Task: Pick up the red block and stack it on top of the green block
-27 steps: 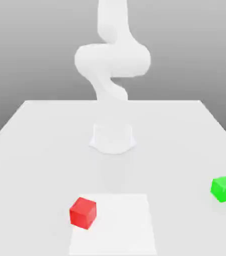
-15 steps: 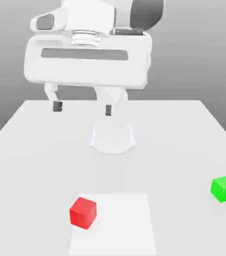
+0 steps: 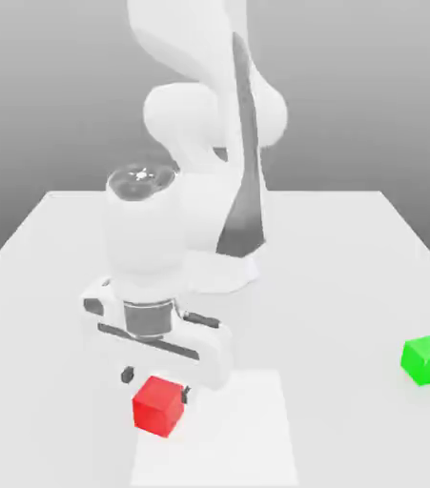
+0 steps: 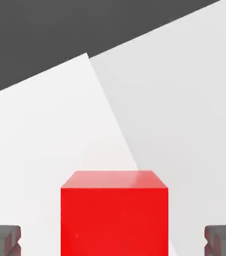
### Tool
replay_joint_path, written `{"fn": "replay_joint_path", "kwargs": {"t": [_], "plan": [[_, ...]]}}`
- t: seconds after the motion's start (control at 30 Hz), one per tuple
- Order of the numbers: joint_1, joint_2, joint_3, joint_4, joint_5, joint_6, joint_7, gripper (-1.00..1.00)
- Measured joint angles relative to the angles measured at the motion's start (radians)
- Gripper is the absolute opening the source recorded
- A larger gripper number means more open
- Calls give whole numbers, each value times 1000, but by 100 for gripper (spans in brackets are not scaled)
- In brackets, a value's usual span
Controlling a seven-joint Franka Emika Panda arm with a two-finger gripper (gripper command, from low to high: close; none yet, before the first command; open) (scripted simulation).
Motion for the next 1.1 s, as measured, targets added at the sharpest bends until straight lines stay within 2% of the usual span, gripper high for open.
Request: {"fn": "replay_joint_path", "kwargs": {"t": [0.23,0.43,1.1], "plan": [[-2,3,2,0,-3,3,2,-100],[0,-183,2,-27,-14,-157,6,-100],[333,-188,264,31,-50,-267,-464,-100]]}}
